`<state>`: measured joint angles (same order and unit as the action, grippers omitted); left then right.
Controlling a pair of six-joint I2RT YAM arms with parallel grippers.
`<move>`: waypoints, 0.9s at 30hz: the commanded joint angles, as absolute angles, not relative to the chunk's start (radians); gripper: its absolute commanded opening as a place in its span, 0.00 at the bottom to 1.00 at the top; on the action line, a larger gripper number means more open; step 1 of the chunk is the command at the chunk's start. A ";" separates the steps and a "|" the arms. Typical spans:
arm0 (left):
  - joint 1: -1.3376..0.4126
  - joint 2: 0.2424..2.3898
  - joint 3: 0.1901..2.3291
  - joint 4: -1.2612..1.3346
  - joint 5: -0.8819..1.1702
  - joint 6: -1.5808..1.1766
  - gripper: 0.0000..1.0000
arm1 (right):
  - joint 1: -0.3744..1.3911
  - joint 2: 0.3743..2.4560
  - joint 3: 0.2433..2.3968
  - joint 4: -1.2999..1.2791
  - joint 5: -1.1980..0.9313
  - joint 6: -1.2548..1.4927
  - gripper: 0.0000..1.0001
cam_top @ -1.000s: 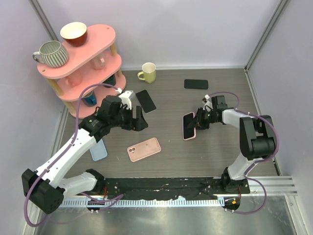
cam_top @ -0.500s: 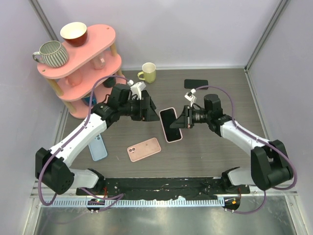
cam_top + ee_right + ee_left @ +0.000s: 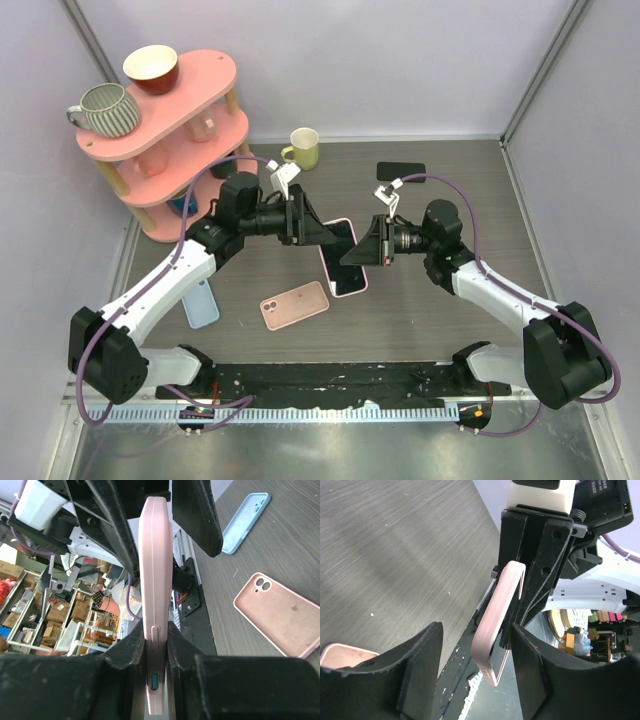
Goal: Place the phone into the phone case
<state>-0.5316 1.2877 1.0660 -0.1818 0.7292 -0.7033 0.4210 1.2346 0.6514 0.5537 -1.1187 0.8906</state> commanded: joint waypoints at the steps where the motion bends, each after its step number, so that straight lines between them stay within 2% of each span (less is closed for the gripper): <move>1: -0.526 1.241 1.051 -0.043 0.793 -0.758 0.56 | 0.428 1.207 0.657 0.727 -1.147 0.980 0.01; 2: -0.525 1.244 1.051 -0.048 0.792 -0.756 0.49 | 0.429 1.207 0.652 0.727 -1.147 0.983 0.01; 4: -0.525 1.246 1.052 -0.051 0.788 -0.753 0.43 | 0.430 1.204 0.646 0.730 -1.149 0.980 0.01; 7: -0.525 1.253 1.063 -0.083 0.762 -0.727 0.15 | 0.430 1.209 0.637 0.712 -1.146 0.968 0.01; 8: -0.525 1.255 1.071 -0.130 0.750 -0.713 0.01 | 0.430 1.210 0.638 0.700 -1.141 0.953 0.01; 13: -0.525 1.261 1.127 -0.279 0.669 -0.594 0.00 | 0.430 1.207 0.658 0.600 -1.109 0.894 0.01; 15: -0.525 1.258 1.137 -0.313 0.654 -0.580 0.06 | 0.430 1.207 0.678 0.548 -1.095 0.861 0.01; 16: -0.525 1.258 1.144 -0.322 0.640 -0.571 0.18 | 0.430 1.209 0.690 0.532 -1.089 0.854 0.01; 18: -0.523 1.256 1.158 -0.357 0.623 -0.558 0.36 | 0.430 1.210 0.695 0.526 -1.082 0.851 0.01; 19: -0.523 1.258 1.164 -0.371 0.589 -0.551 0.53 | 0.428 1.209 0.701 0.523 -1.071 0.851 0.01; 22: -0.515 1.246 1.175 -0.452 0.475 -0.520 0.74 | 0.423 1.210 0.725 0.445 -1.051 0.780 0.01; 25: -0.502 1.212 1.158 -0.468 0.391 -0.505 0.84 | 0.396 1.219 0.759 0.283 -1.031 0.660 0.01; 27: -0.497 1.186 1.149 -0.474 0.367 -0.488 0.87 | 0.373 1.247 0.781 0.162 -0.997 0.599 0.01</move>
<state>-0.5129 1.2541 1.1328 -0.4248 0.5014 -0.5468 0.4099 1.2350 0.6868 0.3367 -1.0512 0.7525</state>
